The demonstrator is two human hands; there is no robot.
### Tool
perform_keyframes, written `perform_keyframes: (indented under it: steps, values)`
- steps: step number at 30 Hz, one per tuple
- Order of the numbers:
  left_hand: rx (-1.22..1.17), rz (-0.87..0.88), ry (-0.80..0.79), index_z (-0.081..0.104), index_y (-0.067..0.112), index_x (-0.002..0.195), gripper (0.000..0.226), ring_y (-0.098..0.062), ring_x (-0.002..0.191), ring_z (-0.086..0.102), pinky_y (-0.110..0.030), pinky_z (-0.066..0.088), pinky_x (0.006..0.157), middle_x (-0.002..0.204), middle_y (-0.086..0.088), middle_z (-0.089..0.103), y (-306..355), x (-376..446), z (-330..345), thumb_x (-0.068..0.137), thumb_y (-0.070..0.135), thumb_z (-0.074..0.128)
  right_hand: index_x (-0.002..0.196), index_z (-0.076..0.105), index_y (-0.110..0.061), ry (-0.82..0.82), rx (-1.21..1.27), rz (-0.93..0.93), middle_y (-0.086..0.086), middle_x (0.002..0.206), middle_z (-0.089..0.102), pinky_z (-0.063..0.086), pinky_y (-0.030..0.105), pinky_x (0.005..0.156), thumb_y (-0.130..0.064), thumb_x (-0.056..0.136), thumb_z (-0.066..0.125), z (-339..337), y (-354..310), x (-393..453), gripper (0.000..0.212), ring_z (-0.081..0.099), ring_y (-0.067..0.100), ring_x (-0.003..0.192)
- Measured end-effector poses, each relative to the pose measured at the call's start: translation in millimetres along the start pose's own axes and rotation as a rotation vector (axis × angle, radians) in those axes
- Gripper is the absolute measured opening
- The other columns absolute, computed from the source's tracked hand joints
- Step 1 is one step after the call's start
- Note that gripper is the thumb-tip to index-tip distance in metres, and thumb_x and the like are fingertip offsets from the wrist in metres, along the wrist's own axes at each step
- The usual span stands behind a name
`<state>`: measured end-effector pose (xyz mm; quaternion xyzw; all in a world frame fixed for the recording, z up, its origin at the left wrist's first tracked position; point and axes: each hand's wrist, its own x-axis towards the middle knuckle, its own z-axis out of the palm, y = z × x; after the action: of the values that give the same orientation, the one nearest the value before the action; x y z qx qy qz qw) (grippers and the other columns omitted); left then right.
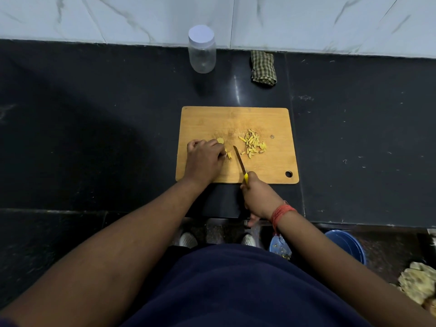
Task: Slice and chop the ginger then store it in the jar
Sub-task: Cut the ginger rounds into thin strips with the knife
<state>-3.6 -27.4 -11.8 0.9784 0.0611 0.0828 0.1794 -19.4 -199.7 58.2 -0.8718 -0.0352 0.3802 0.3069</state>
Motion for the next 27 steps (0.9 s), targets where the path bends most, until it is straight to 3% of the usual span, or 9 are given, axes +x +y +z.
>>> perform_keyframes:
  steps: [3,5,11,15,19,21,23,27]
  values:
    - [-0.029,-0.029,0.014,0.066,0.027,0.084,0.003,-0.017,0.089,0.058,-0.039,0.03,0.097,0.09,0.011,0.065,1,0,0,0.087,0.027,0.067,0.116,0.035,-0.011,-0.072,0.02,0.021,0.023,0.084,0.056,0.054,0.04,0.038,-0.006,0.101,0.03,4,-10,7,0.016,0.058,0.031,0.04]
    - [-0.039,-0.036,0.027,0.064,0.025,0.083,0.005,-0.017,0.087,0.058,-0.039,0.031,0.096,0.088,0.01,0.065,3,-1,-1,0.087,0.026,0.067,0.113,0.036,-0.011,-0.083,0.013,0.032,0.024,0.086,0.057,0.055,0.043,0.039,-0.004,0.101,0.029,6,-16,10,0.016,0.058,0.03,0.039]
    - [-0.068,-0.038,0.041,0.06,0.023,0.086,0.006,-0.017,0.084,0.059,-0.04,0.033,0.097,0.086,0.01,0.066,5,-1,-4,0.087,0.023,0.066,0.109,0.035,-0.011,-0.107,0.003,0.051,0.027,0.089,0.059,0.052,0.043,0.034,0.0,0.099,0.032,9,-20,16,0.015,0.058,0.029,0.037]
    - [-0.097,-0.04,0.036,0.057,0.024,0.086,0.01,-0.016,0.084,0.059,-0.041,0.034,0.098,0.084,0.011,0.065,5,-2,-4,0.086,0.022,0.067,0.112,0.035,-0.011,-0.132,0.023,0.074,0.02,0.082,0.054,0.05,0.038,0.033,0.001,0.098,0.032,9,-20,17,0.018,0.05,0.022,0.032]
    - [-0.144,-0.042,0.042,0.059,0.024,0.091,0.011,-0.016,0.086,0.06,-0.04,0.033,0.101,0.086,0.011,0.065,4,-3,-4,0.086,0.021,0.068,0.117,0.034,-0.014,-0.146,-0.015,0.094,0.015,0.082,0.051,0.045,0.031,0.03,0.0,0.1,0.031,10,-18,19,0.022,0.044,0.019,0.04]
    - [-0.154,-0.043,0.046,0.059,0.024,0.093,0.012,-0.016,0.087,0.061,-0.04,0.032,0.102,0.087,0.012,0.064,4,-3,-4,0.086,0.021,0.068,0.119,0.037,-0.013,-0.102,-0.079,0.05,0.013,0.093,0.053,0.046,0.03,0.041,-0.007,0.101,0.033,11,-15,21,0.019,0.047,0.015,0.051]
    - [-0.162,-0.049,0.048,0.059,0.023,0.092,0.013,-0.016,0.086,0.061,-0.04,0.032,0.103,0.086,0.012,0.063,5,-3,-4,0.086,0.02,0.069,0.131,0.038,-0.007,-0.057,-0.111,0.031,0.011,0.097,0.05,0.047,0.028,0.053,-0.012,0.101,0.035,11,-12,24,0.031,0.046,0.013,0.058]
    - [-0.188,-0.061,0.042,0.059,0.022,0.091,0.013,-0.016,0.086,0.062,-0.04,0.031,0.104,0.087,0.01,0.066,5,-1,-2,0.085,0.019,0.07,0.137,0.036,-0.003,-0.066,-0.12,0.039,0.011,0.098,0.049,0.052,0.03,0.057,-0.011,0.1,0.036,13,-11,27,0.038,0.048,0.014,0.061]
